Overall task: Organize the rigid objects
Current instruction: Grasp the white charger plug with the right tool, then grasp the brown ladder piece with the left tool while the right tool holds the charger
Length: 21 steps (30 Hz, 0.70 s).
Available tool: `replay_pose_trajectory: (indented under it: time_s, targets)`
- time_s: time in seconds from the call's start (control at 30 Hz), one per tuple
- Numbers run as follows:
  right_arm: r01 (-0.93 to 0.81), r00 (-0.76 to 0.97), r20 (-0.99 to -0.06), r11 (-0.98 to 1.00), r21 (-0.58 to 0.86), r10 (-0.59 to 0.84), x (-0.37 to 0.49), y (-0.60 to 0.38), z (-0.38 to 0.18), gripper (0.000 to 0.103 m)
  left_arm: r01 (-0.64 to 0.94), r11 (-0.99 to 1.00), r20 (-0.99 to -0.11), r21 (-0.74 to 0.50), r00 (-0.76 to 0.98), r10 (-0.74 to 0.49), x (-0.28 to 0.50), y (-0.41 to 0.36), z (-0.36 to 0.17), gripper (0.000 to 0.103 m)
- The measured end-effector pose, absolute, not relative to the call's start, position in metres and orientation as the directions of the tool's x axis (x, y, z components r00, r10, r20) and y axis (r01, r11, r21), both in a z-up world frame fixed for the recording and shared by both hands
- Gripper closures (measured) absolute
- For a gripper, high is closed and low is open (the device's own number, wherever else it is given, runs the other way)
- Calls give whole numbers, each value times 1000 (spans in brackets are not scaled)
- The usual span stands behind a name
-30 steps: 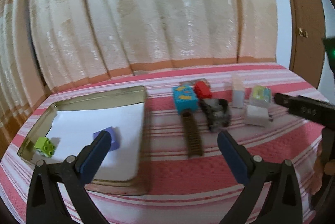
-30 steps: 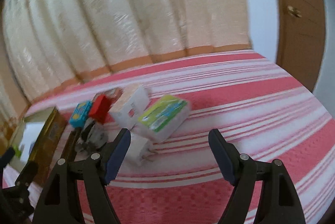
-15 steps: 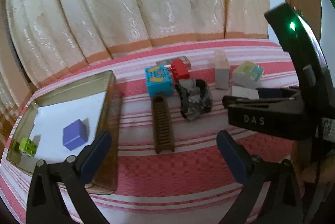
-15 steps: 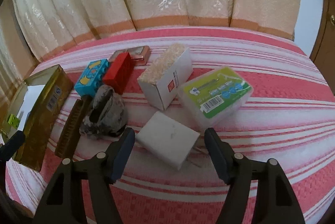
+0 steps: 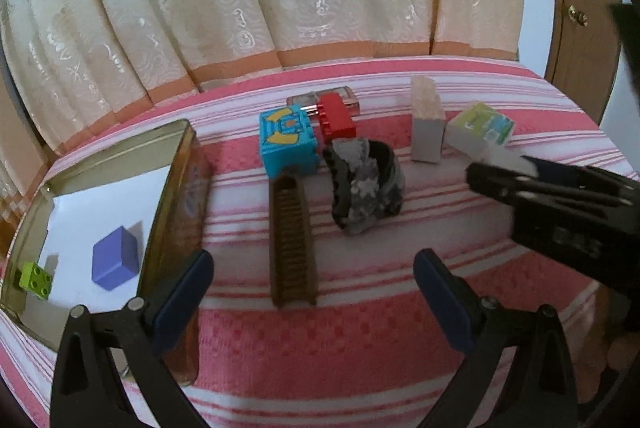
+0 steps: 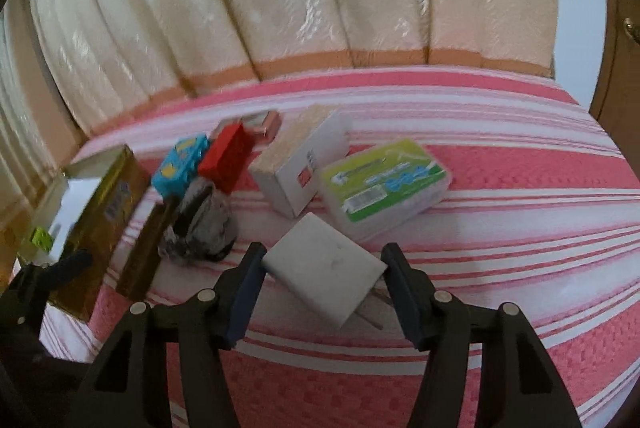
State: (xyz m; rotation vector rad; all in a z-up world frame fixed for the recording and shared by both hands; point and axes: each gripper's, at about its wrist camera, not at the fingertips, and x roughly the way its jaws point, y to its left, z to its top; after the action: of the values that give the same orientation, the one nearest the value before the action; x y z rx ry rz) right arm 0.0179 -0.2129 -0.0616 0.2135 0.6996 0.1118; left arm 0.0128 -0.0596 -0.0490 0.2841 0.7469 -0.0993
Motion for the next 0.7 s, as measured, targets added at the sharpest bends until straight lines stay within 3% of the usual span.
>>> replay_pose_trajectory:
  time_s: [0.07,0.17,0.23,0.47,0.7]
  targets:
    - [-20,786,-597,973,230,158,14,-215,-57,41,178,955,-701,238,712,42,21,-63,-53,14]
    - [7,818,-562,974,226,125,10,-219,-50,41,157,951,-708,267,701,83,29,-67,-57,18]
    - [19,823,-556,973,231,116,10,-222,-49,41,186,953,-722,240,691,47,32,-69,-58,33]
    - [58,825,-557,965,256,98,11,-233,-49,41,164,946,-704,280,705,86,34,-83,-59,33]
    - [86,828,-556,961,265,79,10,-241,-49,41,109,992,-758,55,651,-30,47,-56,-59,28]
